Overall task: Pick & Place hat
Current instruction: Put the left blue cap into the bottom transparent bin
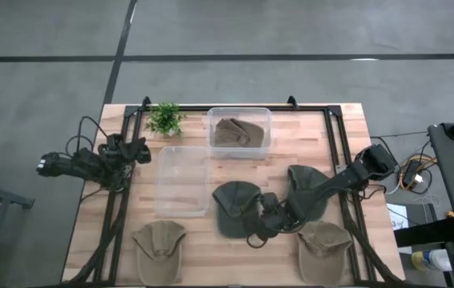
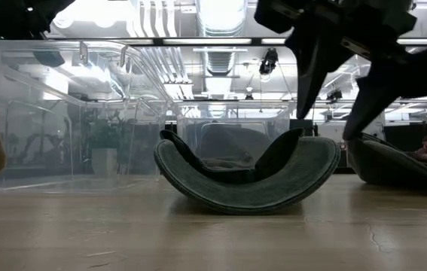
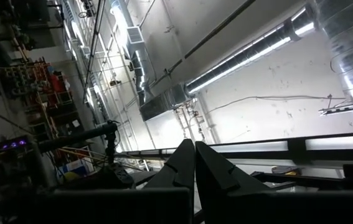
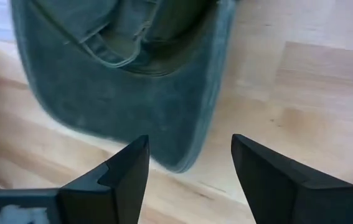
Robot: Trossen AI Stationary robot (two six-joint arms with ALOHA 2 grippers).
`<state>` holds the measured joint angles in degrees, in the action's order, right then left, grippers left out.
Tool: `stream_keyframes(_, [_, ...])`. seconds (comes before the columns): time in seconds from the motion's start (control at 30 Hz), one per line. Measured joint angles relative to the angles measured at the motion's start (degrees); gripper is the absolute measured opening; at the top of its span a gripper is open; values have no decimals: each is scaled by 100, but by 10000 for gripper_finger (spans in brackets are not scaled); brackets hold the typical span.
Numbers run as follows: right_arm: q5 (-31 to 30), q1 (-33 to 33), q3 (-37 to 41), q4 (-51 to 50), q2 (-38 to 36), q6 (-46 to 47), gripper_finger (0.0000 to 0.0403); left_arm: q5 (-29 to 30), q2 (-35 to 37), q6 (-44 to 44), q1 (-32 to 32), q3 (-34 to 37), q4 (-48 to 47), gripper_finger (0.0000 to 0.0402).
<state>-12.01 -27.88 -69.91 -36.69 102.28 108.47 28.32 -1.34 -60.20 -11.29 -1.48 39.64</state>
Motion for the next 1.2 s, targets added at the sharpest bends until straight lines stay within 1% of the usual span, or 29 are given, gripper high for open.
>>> stream_keyframes(0.13, [-182,-2,205,92,0,97,221,-2,0,1,0,0,34,7])
stream_keyframes(0.27, [-446,37,464,804,0,89,221,-1,0,-1,0,0,44,7])
stream_keyframes(0.37, [-470,79,695,1325,20,66,221,-1,0,-1,2,0,44,7])
stream_keyframes(0.5, [-504,79,954,1613,83,119,213,1,0,-5,4,0,44,7])
stream_keyframes(0.57, [-507,79,1020,1668,94,221,197,1,0,-7,4,0,45,7])
stream_keyframes(0.67, [-512,79,1085,1700,94,249,154,1,0,-7,4,0,46,7])
stream_keyframes(0.87, [-547,79,955,1657,93,94,28,3,0,-7,2,0,70,7])
stream_keyframes(0.9, [-572,79,906,1660,86,49,21,4,0,-7,2,0,75,7])
stream_keyframes(1.03, [-618,83,669,1498,85,-61,13,3,0,-5,2,0,191,7])
stream_keyframes(1.2, [-603,74,129,557,74,-122,12,5,0,30,2,-2,350,7])
